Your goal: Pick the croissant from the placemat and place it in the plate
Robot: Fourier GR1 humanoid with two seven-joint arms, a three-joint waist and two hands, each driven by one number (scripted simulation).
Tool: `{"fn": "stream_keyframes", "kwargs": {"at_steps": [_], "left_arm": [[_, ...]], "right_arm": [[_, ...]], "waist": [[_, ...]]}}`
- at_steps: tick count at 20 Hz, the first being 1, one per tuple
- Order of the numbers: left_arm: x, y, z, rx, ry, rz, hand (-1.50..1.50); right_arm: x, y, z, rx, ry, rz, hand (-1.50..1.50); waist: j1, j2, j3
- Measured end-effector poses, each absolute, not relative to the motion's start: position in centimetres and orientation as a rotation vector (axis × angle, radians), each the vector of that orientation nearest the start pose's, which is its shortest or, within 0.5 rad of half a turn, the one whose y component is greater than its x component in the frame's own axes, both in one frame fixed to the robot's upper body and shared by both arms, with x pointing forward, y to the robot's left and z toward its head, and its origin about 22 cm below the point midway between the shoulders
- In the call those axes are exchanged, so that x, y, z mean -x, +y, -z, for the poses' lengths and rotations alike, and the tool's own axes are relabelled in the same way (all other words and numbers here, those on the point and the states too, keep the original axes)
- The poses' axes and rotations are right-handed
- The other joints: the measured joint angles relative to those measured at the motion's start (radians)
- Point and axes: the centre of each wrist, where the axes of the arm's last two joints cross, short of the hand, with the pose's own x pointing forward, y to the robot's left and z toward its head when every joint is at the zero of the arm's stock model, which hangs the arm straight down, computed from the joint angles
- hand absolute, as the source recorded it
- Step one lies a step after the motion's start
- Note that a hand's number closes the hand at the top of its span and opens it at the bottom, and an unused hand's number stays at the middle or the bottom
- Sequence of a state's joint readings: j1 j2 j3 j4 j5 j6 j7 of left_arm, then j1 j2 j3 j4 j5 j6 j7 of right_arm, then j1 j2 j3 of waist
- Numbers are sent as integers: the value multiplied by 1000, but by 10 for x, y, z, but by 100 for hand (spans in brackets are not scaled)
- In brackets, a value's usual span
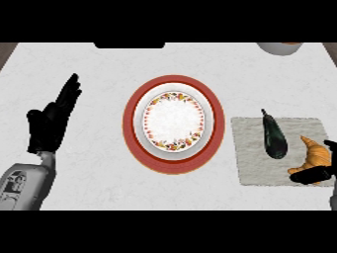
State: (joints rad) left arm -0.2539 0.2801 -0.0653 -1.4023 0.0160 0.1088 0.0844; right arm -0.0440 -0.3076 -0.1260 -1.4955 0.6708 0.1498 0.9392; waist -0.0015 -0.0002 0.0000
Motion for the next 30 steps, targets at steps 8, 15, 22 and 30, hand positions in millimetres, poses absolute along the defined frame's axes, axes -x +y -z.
{"fn": "stream_keyframes", "kwargs": {"at_steps": [8,15,22,30], "left_arm": [[-303,255,-43,-225,-1558,215,0],[-302,260,-37,-223,-1556,220,0],[-299,262,-37,-225,-1547,210,0],[-298,261,-40,-229,-1545,210,0]], "right_arm": [[-248,-334,-18,1007,-485,-332,150],[-242,-330,-14,1060,-606,-422,150],[-222,-305,-33,1040,-927,-790,150],[-212,-278,-95,1129,-1406,-756,150]], "waist": [[0,-1,-2],[-4,-4,-6],[-8,-6,-2],[-10,-5,0]]}}
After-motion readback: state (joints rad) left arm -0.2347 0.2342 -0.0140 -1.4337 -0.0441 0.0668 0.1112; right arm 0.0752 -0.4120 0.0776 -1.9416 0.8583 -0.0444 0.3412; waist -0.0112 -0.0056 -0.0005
